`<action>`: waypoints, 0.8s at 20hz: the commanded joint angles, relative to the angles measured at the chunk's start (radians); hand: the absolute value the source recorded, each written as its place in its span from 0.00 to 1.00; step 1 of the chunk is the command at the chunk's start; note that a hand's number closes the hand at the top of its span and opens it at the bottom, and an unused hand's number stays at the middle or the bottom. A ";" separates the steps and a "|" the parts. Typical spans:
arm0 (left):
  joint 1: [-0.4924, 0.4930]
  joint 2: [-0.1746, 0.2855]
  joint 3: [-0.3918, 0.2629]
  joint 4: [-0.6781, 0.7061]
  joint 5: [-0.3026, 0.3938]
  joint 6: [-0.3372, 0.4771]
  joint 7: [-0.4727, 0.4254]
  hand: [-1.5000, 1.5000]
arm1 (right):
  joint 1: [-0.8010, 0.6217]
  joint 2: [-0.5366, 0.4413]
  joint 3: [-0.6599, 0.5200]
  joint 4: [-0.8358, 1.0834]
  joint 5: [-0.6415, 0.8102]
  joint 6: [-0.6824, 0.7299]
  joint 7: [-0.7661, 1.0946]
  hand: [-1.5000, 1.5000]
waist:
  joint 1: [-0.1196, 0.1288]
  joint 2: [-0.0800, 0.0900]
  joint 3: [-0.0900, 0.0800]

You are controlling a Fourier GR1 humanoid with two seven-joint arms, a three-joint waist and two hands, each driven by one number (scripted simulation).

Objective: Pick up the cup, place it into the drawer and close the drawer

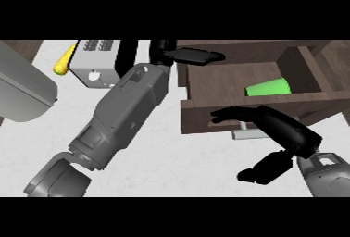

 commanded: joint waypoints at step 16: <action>0.252 0.105 0.026 -0.211 0.038 -0.136 -0.006 0.00 | -0.328 0.103 -0.003 1.006 0.376 -0.332 -0.473 1.00 | 0.153 -0.003 0.003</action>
